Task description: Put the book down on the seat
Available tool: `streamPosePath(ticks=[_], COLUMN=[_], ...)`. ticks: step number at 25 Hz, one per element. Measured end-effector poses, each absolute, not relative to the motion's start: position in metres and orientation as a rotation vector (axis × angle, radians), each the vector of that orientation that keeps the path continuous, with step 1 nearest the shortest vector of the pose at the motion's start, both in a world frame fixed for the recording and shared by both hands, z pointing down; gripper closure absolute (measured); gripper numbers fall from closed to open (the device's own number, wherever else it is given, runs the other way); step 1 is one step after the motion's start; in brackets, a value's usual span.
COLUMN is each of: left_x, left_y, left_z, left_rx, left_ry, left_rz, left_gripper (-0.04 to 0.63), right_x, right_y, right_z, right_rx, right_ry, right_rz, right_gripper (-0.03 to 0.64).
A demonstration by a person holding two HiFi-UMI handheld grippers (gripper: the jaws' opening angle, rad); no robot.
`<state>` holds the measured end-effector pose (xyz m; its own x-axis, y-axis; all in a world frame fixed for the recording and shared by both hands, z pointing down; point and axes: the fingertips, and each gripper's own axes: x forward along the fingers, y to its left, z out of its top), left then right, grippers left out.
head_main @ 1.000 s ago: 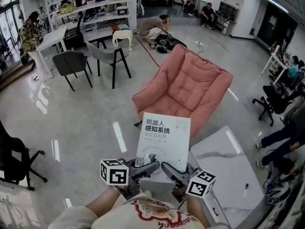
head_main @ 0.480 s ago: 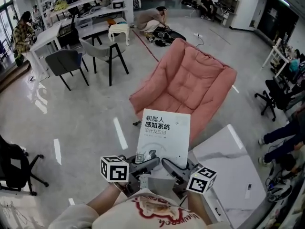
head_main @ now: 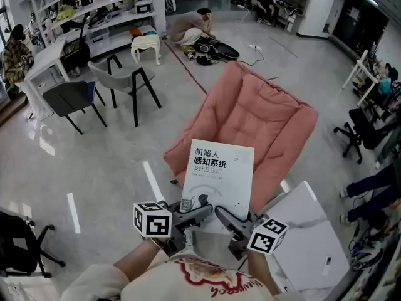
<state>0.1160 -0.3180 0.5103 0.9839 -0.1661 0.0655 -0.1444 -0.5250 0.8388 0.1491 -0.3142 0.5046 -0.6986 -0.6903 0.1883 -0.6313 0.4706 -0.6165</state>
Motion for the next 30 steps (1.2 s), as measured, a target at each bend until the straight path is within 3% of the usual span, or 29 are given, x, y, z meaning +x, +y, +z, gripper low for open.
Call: streamPosePath(ticks=[10, 30], left_x=[0.126, 0.170], left_y=[-0.439, -0.498], left_z=[0.515, 0.592], left_rx=[2.153, 2.029], left_ry=[-0.165, -0.125], left_rz=[0.007, 0.072], left_gripper=[0.482, 0.482], right_x=[0.159, 0.203], right_y=[-0.434, -0.493], right_z=[0.510, 0.585], right_rx=[-1.238, -1.318], right_ry=[2.572, 2.476], right_rz=[-1.008, -1.212], right_gripper=[0.455, 0.454])
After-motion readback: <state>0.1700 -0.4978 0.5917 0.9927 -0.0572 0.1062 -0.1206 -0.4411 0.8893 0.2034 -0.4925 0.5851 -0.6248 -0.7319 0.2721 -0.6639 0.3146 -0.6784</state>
